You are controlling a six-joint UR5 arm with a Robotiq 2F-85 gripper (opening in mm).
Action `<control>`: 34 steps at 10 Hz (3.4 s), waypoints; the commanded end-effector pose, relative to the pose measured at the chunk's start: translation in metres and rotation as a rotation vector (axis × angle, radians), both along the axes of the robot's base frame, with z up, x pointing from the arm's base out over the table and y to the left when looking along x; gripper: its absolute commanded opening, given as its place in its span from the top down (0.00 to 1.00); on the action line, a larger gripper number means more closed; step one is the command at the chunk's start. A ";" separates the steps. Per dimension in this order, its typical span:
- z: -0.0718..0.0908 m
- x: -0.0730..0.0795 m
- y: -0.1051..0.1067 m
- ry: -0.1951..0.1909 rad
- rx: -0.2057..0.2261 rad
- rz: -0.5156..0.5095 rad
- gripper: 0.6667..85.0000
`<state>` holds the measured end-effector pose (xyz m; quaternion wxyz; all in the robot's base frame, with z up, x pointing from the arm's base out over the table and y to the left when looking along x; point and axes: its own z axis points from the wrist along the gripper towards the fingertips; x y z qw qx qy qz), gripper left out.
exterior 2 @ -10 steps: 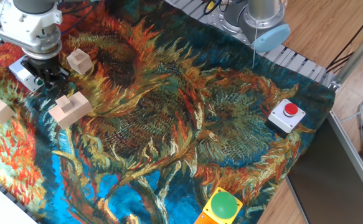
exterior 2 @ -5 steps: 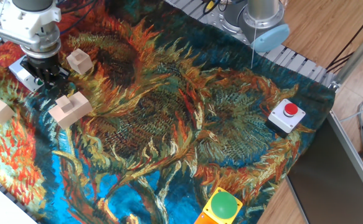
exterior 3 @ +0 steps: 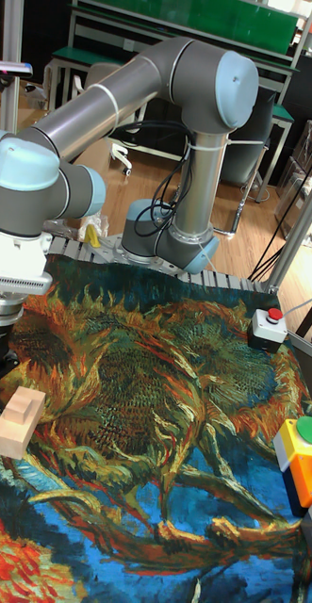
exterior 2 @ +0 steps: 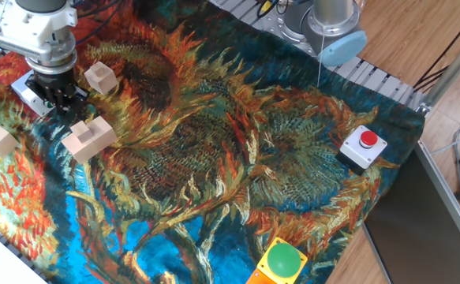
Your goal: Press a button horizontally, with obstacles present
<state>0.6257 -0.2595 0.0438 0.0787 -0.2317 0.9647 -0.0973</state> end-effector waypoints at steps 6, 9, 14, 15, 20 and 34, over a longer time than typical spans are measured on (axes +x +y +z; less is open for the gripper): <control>-0.003 -0.003 -0.009 0.019 -0.027 0.026 0.86; -0.003 -0.002 -0.006 0.016 -0.015 0.033 0.86; -0.011 -0.003 -0.035 0.022 -0.086 0.053 0.86; -0.012 -0.004 -0.033 0.026 -0.081 0.051 0.86; -0.011 -0.005 -0.027 0.026 -0.057 0.045 0.87; -0.012 -0.005 -0.049 0.059 -0.198 0.105 0.94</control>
